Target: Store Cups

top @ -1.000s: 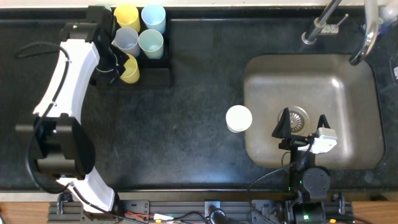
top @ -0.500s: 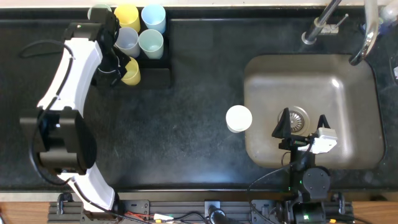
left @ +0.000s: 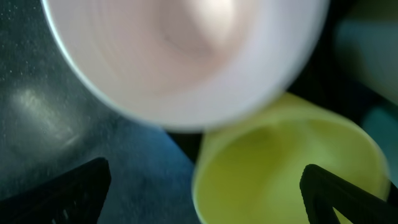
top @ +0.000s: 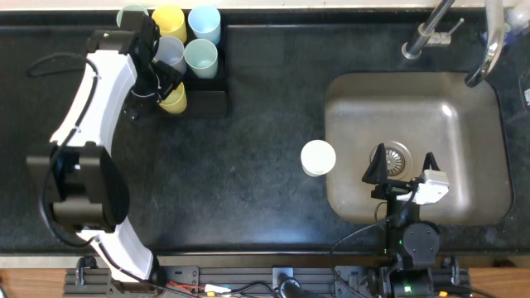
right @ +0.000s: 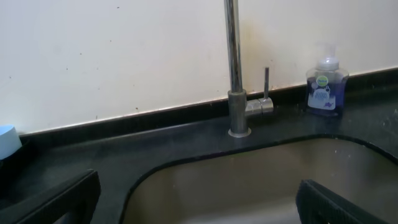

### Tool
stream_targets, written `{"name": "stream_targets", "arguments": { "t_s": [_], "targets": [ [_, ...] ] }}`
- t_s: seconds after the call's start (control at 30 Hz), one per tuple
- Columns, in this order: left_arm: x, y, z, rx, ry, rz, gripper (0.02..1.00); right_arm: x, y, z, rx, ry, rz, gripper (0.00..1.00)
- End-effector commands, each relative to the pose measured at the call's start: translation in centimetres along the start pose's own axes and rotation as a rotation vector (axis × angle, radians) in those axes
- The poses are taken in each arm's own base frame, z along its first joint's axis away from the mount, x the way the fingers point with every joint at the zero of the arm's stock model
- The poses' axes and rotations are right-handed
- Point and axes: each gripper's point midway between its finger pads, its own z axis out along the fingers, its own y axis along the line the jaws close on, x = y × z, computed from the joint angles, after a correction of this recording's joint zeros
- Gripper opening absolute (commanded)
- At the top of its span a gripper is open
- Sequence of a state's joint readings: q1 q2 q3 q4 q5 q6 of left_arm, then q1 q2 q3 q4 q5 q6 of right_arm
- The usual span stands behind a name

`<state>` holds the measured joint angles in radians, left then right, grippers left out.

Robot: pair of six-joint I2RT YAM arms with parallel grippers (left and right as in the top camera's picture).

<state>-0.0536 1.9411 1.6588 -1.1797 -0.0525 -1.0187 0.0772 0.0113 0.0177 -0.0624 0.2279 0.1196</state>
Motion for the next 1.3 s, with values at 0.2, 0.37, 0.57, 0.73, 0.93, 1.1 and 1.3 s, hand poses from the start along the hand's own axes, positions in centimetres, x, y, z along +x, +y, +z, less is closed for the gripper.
{"name": "stream_targets", "arguments": {
  "t_s": [0.2,0.37,0.57,0.73,0.93,1.1,1.3],
  "targets": [
    [5.9,-3.0,-11.2,0.251,-0.171,0.3,1.0,0.2,-0.3,0.0,0.012,-0.004,0.005,0.993],
    [6.6,-0.8,-16.8,0.318,-0.311,0.422,1.0,0.2,-0.3,0.0,0.012,-0.004,0.004,0.998],
    [7.2,8.1,-19.9,0.275,-0.29,0.454,0.998,0.2,-0.3,0.0,0.012,-0.004,0.004,0.998],
    [8.6,15.5,-17.5,0.257,-0.303,0.396,1.0,0.2,-0.3,0.0,0.012,-0.004,0.005,0.998],
    [7.8,12.9,-15.0,0.484,-0.794,0.886,0.998,0.2,-0.3,0.0,0.012,-0.004,0.005,0.998],
    [7.5,9.7,-18.4,0.706,-1.37,0.992,0.998,0.2,-0.3,0.0,0.012,-0.004,0.004,0.998],
    [8.4,10.6,-18.8,0.834,-1.634,0.897,0.998,0.2,-0.3,0.0,0.012,-0.004,0.004,0.998]
  ]
}}
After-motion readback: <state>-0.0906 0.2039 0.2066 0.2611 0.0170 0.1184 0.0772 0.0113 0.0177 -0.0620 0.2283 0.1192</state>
